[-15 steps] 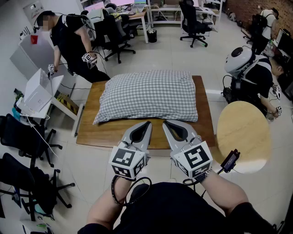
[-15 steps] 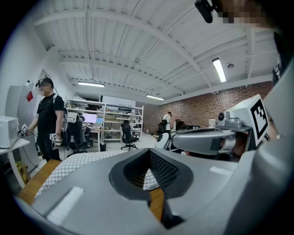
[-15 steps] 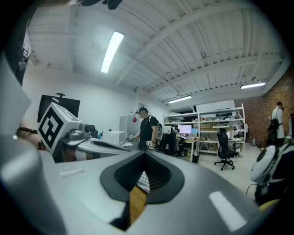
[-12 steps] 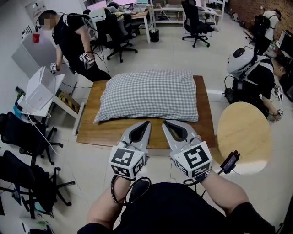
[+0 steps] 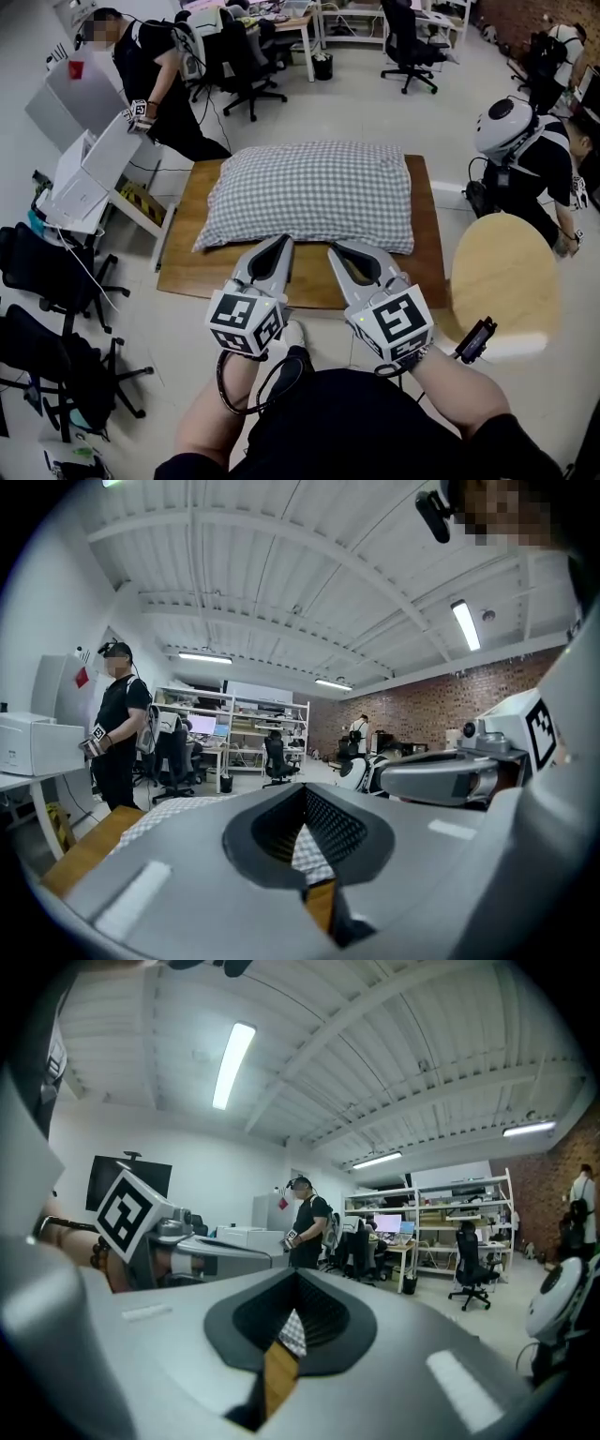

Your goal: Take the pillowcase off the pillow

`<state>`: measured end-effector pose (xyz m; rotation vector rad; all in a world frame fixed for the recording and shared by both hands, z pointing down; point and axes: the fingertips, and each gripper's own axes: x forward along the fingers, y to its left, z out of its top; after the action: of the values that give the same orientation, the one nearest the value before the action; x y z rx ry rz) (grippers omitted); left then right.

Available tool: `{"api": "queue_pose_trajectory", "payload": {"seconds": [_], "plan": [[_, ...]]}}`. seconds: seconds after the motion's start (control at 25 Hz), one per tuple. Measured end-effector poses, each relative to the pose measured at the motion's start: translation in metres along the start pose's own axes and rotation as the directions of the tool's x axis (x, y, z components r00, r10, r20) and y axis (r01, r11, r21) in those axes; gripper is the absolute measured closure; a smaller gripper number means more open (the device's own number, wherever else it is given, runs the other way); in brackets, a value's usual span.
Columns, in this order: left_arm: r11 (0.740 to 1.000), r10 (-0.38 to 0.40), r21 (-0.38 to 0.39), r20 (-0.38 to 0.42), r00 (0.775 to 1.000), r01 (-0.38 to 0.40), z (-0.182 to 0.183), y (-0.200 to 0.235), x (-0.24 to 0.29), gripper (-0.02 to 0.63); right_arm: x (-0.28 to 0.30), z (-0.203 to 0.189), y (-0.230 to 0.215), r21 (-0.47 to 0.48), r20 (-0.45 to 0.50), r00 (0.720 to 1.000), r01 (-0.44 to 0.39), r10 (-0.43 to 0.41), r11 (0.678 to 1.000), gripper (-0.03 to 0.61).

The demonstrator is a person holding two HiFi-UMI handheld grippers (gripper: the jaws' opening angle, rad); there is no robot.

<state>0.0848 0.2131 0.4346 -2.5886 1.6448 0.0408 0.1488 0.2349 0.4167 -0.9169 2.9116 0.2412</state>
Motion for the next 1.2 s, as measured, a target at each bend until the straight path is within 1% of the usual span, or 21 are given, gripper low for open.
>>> {"api": "queue_pose_trajectory", "payload": {"seconds": [0.24,0.44,0.68,0.88,1.04,1.2], "plan": [[0.999,0.030,-0.025,0.011,0.999,-0.029,0.001,0.072,0.008,0.597,0.064,-0.002,0.002,-0.011,-0.012,1.000,-0.002,0.002,1.000,0.577],[0.998,0.035,-0.044,-0.008,0.999,-0.036,0.003,0.139,0.029,0.579,0.137,-0.004,-0.008,-0.011,-0.052,0.999,-0.002,0.002,1.000,0.577],[0.993,0.066,-0.098,-0.053,0.996,-0.071,-0.004,0.250,0.056,0.546,0.246,-0.009,-0.023,0.008,-0.096,0.995,-0.011,0.012,1.000,0.577],[0.982,0.088,-0.155,-0.104,0.991,-0.104,-0.022,0.335,0.071,0.505,0.325,-0.019,-0.031,0.035,-0.135,0.990,-0.030,0.034,0.999,0.577],[0.969,0.123,-0.198,-0.140,0.982,-0.149,-0.029,0.414,0.089,0.474,0.391,-0.022,-0.043,0.048,-0.167,0.985,-0.041,0.048,0.998,0.577],[0.951,0.156,-0.235,-0.198,0.968,-0.201,-0.051,0.488,0.101,0.442,0.445,-0.031,-0.053,0.060,-0.199,0.979,-0.039,0.051,0.997,0.577]]}}
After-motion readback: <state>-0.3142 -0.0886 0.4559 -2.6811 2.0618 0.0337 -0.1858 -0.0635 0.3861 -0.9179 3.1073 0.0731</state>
